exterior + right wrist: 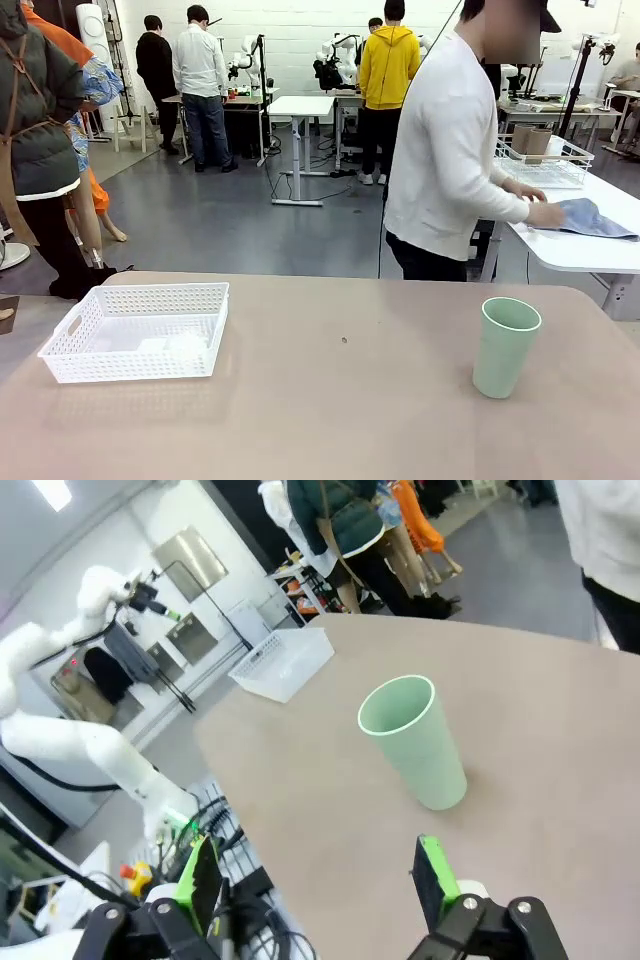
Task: Clean and organize the cups into the basket.
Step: Pick up the Organizing basket and move it to the center of the table, then pick up the Reusable plastic cup from the right side of the table and place it inside the Organizing basket.
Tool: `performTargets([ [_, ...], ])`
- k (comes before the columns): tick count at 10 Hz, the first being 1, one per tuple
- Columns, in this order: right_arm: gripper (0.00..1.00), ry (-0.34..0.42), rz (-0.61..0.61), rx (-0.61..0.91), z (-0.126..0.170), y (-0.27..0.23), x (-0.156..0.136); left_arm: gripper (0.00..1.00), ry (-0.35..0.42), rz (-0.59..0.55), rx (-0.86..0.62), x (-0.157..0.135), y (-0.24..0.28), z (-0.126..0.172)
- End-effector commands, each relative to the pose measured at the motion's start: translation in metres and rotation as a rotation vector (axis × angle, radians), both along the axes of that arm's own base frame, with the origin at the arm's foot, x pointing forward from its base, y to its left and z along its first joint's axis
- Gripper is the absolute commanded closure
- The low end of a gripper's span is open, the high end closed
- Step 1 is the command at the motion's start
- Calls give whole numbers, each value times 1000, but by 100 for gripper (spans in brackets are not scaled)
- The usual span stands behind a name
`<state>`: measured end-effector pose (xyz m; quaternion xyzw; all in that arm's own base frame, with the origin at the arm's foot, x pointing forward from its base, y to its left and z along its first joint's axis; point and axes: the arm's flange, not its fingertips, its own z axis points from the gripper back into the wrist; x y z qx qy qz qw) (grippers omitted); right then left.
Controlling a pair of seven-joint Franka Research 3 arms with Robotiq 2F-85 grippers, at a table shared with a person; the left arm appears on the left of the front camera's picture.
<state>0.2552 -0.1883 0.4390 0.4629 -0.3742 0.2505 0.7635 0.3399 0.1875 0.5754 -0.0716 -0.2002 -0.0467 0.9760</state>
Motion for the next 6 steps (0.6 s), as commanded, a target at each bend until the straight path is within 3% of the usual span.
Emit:
performTargets([
  [1, 0, -53, 52, -59, -26, 3, 3, 0, 0, 65, 268, 0, -48, -28],
  [3, 0, -79, 70, -67, -40, 6, 6, 0, -55, 99, 360, 6, -81, -49],
  [5, 0, -46, 73, -52, -47, 0, 9, 0, -67, 154, 342, 18, -98, -73],
  [6, 0, -64, 62, -47, -35, 1, 6, 0, -58, 173, 317, 23, -101, -82],
])
